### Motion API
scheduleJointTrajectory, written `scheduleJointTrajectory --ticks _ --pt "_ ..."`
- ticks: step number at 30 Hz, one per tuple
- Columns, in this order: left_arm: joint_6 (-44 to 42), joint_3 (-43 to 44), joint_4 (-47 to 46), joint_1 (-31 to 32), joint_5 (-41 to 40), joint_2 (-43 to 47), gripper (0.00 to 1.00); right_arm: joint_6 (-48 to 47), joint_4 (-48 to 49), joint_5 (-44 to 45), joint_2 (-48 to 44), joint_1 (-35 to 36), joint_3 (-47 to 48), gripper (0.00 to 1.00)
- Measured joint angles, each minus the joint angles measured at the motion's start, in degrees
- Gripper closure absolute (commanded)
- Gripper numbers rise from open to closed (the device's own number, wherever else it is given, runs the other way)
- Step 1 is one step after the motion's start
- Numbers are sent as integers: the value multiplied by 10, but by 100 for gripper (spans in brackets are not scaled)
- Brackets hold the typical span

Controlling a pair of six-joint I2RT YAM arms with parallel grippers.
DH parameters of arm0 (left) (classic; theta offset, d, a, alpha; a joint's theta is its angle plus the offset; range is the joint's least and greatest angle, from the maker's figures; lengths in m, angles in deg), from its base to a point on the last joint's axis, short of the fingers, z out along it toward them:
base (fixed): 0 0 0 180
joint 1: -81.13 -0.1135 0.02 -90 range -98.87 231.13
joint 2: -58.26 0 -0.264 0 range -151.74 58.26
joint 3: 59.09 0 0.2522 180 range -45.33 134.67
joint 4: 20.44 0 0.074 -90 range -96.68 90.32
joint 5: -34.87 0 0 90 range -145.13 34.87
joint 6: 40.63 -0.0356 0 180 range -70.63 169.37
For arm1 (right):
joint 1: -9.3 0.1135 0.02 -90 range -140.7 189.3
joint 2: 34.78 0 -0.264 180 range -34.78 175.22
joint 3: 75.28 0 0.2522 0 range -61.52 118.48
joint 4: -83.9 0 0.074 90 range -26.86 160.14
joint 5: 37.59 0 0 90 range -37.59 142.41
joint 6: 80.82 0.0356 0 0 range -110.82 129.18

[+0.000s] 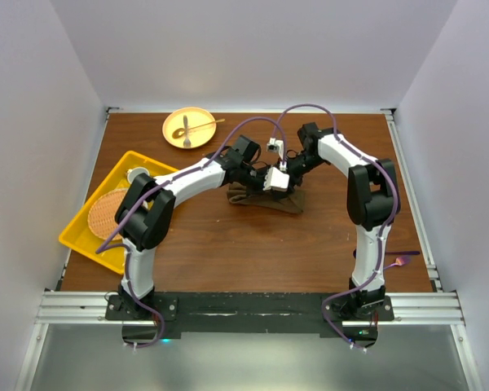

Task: Fold the napkin into a case and place the utensils inside
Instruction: Pass from the left arm to the right, then turn over the smaller rectangle-folded napkin at the center of the board.

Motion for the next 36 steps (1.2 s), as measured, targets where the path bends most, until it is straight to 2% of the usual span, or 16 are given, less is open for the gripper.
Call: scheduleJointTrajectory --ticks 2,4,5,9,14,15,16,17,21,29,36 --pt "0 0 1 0 0 0 100 4 7 9 0 2 -7 73" --pt "0 0 4 0 -3 0 100 7 12 9 -1 4 -12 80" --pt "0 0 5 0 -5 0 100 12 12 9 -1 6 -13 87" --pt "0 0 9 -1 -9 0 100 16 15 12 -4 10 -13 100" --pt "0 0 6 -1 -9 0 98 24 18 18 -7 10 -13 100" --pt "0 0 5 -1 -10 0 87 27 19 19 -8 10 -13 100" --pt "0 0 4 -1 -10 0 81 28 19 20 -8 10 -13 100" --pt "1 0 3 -1 -11 0 68 30 20 23 -9 10 -14 100" --pt "15 0 0 -4 -9 3 48 30 31 45 -13 6 -14 100" --pt "85 -9 0 -36 6 90 39 5 44 106 -13 -40 2 100" --pt "141 -32 -2 -77 4 155 38 -36 103 160 -21 -46 8 100"
